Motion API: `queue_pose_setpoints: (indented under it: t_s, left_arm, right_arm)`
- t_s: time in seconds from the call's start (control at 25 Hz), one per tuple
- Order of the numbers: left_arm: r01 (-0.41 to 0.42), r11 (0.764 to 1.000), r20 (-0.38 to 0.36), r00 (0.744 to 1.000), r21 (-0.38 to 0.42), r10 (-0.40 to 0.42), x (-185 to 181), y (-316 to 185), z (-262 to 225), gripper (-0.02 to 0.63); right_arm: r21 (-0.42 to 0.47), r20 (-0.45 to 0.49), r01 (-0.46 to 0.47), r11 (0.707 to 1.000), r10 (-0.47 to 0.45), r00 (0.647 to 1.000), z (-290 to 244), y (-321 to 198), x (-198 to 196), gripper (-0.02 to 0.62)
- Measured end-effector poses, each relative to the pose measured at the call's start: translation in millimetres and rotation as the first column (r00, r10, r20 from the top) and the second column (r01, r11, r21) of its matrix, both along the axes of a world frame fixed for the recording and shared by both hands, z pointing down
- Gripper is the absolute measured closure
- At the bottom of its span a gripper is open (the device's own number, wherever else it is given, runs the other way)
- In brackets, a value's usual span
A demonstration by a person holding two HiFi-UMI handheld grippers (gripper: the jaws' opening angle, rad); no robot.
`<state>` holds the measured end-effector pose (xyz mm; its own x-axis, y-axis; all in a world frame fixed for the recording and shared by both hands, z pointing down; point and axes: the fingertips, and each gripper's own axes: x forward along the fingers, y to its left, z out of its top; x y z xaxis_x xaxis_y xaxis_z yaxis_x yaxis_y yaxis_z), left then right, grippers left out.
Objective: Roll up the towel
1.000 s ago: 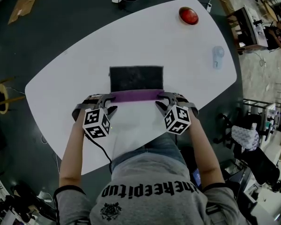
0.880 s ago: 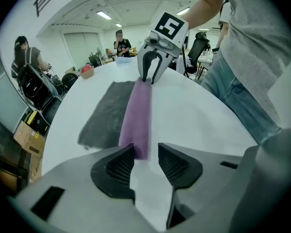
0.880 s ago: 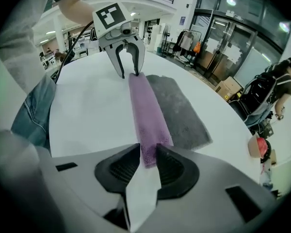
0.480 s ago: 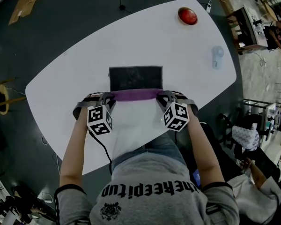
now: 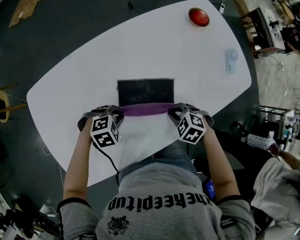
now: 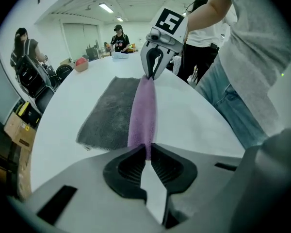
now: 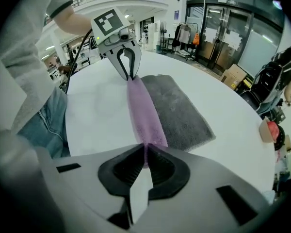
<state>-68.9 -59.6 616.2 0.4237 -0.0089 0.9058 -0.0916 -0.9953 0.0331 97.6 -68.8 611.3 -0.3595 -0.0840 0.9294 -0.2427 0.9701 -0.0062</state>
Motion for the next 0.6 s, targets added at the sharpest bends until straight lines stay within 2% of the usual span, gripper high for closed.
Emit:
queue_pose_setpoints:
  t_s: [0.36,0.6]
  left_arm:
    - [0.110,0.990,-0.089,0.989,-0.088,-0.118,0,-13,-9,0.563]
    - [0.179,0.982,-0.114,0.976,-0.057,-0.185,0,-39,-14,0.563]
  right_arm:
    - [-0.023,0.095,-0.150,0.988,0.152,0.984,-16,-25,1,0.572]
    - [0.030,0.110,-0.185,0.982,0.181,0.977,-19,-45,2,0.572]
